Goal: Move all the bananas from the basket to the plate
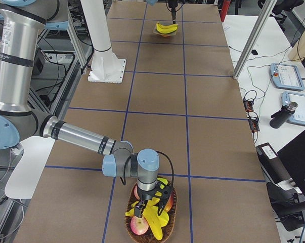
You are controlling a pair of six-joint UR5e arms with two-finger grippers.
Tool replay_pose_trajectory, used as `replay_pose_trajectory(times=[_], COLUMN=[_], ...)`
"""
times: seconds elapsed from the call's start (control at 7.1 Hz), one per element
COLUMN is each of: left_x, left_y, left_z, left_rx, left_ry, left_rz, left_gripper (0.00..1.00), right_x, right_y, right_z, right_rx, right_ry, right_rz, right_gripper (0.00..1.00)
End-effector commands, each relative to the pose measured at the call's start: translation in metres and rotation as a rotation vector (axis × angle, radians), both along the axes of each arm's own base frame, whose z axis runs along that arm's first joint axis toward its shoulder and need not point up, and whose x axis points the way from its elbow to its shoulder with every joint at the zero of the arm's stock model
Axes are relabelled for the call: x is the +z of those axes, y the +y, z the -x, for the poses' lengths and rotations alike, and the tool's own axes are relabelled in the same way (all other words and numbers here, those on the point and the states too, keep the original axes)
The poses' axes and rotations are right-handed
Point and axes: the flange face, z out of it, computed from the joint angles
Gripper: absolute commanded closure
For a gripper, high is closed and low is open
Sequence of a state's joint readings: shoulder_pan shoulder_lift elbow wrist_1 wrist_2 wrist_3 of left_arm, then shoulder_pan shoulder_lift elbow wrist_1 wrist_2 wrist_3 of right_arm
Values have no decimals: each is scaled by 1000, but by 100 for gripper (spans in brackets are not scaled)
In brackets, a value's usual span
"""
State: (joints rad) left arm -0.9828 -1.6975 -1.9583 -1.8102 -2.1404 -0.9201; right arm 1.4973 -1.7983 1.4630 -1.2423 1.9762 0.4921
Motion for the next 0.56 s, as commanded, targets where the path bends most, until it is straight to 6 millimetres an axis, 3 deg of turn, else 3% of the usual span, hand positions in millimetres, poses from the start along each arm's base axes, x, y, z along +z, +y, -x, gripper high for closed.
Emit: replay_pose_trajectory(times=[0.0,0.42], left_x=[1,-1], left_y=[0,1], left_z=[1,4], left_rx=[0,0], left_ry=[-2,-1], left_rz=[-2,-9], left_gripper=[0,0], right_x=[3,3], right_y=[1,-6], right_z=[0,5], right_rx=[0,-9], right_ry=[-4,-8], right_rz=[7,6], right_gripper=[6,7])
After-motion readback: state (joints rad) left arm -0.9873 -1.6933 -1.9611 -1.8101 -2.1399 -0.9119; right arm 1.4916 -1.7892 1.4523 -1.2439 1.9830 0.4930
